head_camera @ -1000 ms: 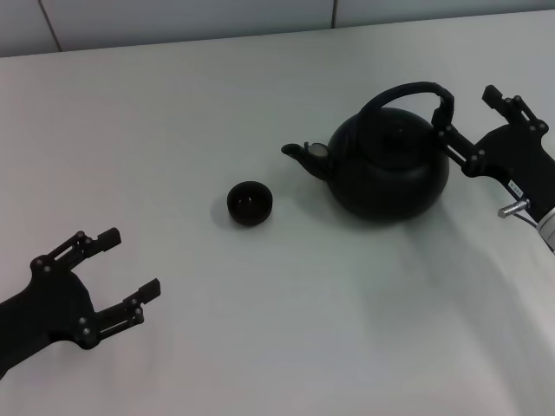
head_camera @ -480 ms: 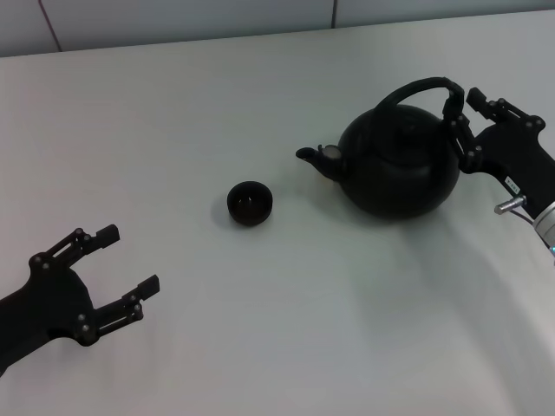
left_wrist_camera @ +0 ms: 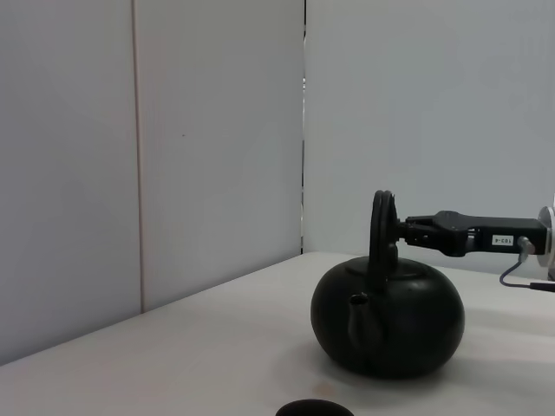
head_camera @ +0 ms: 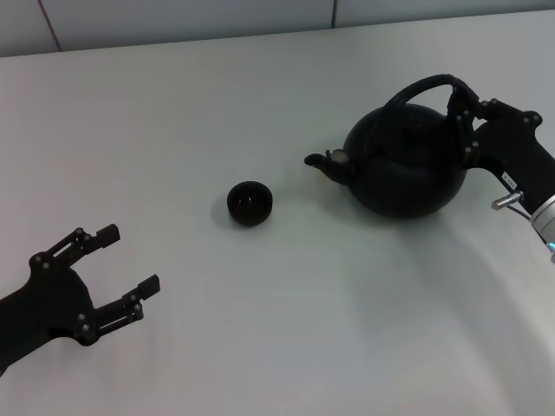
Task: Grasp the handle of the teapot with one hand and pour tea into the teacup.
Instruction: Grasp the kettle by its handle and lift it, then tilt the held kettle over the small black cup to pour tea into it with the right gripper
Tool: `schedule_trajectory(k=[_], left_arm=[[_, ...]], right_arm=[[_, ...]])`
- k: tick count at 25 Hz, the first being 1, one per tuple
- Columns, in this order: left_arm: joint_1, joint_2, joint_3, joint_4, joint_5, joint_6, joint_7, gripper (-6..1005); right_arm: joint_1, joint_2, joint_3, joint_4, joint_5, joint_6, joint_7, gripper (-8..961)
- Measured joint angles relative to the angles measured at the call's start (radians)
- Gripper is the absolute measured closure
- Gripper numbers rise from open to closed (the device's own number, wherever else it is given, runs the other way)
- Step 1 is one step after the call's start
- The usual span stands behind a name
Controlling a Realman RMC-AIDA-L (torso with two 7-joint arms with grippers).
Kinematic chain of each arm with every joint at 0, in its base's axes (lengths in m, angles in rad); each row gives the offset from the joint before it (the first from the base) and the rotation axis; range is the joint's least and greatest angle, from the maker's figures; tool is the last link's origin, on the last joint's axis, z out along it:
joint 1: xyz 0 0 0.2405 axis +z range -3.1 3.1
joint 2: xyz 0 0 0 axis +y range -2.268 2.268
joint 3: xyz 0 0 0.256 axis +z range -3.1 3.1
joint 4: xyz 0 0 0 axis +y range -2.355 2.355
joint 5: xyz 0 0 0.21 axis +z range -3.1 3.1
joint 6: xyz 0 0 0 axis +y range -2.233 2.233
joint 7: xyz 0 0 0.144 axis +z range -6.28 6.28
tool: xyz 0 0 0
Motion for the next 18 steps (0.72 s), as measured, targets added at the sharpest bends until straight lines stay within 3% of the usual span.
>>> schedule_trajectory(k=[8,18], left_arm=[[0.002,0.0,0.0,0.0,-0.001,0.0,0.002,149],[-0.003,0.0,0.0,-0.012,-0.003,0.001,0.005,149]], right_arm=[[0.021,-0.001,0.001,-0.003,0.0,-0.02,0.024,870],[0.149,-0.006,-0.008,-0.064,-0.006,-0.01,0.144,871]])
